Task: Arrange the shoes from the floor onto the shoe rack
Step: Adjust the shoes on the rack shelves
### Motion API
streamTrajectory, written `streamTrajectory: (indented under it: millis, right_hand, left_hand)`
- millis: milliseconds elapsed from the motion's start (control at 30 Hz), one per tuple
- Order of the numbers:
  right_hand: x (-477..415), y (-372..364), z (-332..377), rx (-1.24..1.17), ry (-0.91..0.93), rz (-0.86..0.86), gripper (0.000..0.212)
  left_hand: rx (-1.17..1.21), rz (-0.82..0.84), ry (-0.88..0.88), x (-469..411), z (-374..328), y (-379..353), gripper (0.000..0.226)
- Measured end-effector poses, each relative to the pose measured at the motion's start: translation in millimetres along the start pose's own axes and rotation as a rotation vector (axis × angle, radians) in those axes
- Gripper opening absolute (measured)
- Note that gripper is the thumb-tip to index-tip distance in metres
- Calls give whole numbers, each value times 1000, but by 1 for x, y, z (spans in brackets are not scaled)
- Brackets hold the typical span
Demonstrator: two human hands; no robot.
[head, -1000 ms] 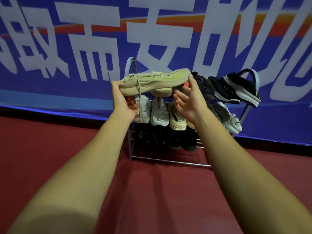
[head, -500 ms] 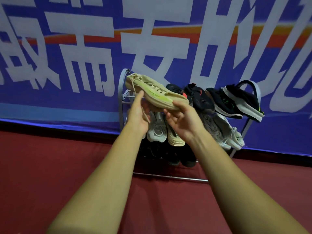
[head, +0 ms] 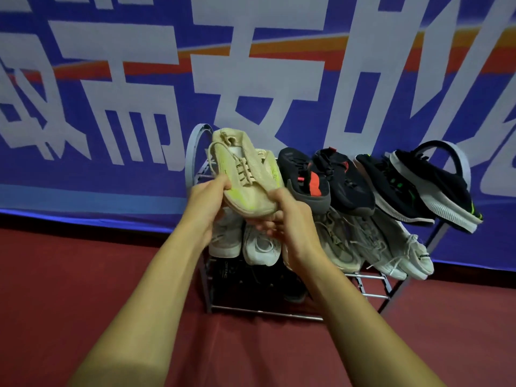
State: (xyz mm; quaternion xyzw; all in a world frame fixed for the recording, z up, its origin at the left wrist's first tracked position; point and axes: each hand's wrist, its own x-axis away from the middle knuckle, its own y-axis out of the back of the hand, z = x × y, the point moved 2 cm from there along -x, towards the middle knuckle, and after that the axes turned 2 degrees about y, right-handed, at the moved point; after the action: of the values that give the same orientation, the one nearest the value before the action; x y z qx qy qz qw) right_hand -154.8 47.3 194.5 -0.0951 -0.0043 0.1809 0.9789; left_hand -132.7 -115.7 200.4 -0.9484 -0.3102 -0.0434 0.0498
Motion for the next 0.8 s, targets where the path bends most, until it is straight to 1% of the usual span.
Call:
streamTrajectory:
  millis: [67,100,133,167,233,267,333,400,433,467,533,567,667,800]
  right_hand:
    - [-1,0,1,50,-10,42,29]
    - [-1,-3,0,33,-11,90,34]
    - [-1,-8,0,5,-12,141,40]
    - [-1,-13,-2,-18,-15,178,42]
    - [-1,-25,-4,-49,-21,201,31]
    - [-1,-31,-4,-52,-20,198,25]
    - [-3,-43,-7,-43,-24,185,22]
    - [-4,-52,-11,-27,-39,180,22]
    - [-4,-56,-13,-1,-44,171,24]
    - [-4,-59,-15,24,-47,158,25]
    - [-4,-65,-18,28,-48,142,27]
    - [-4,-67,-19,18,-49,136,27]
    - [-7,-71,-25,-35,-54,110,30]
    - [-8,-75,-31,-191,-65,101,33]
  left_hand:
    - [-16,-20,-48,-3,-5,3,17]
    - [23,-27,-47,-3,-7,5,19]
    - [80,-25,-28,-3,-7,7,23]
    - [139,-19,4,-2,-7,9,27]
    - [244,-6,98,1,-5,12,35]
    - [285,6,153,4,-4,13,37]
    - [303,47,233,9,-2,18,27]
    - [304,124,258,13,0,24,31]
    - [292,157,270,16,0,26,30]
    - [263,163,279,16,2,30,23]
    - [198,131,294,16,6,36,9]
    - [183,107,297,18,8,37,8]
    - [211,52,276,18,16,37,12]
    - [331,20,272,12,20,32,18]
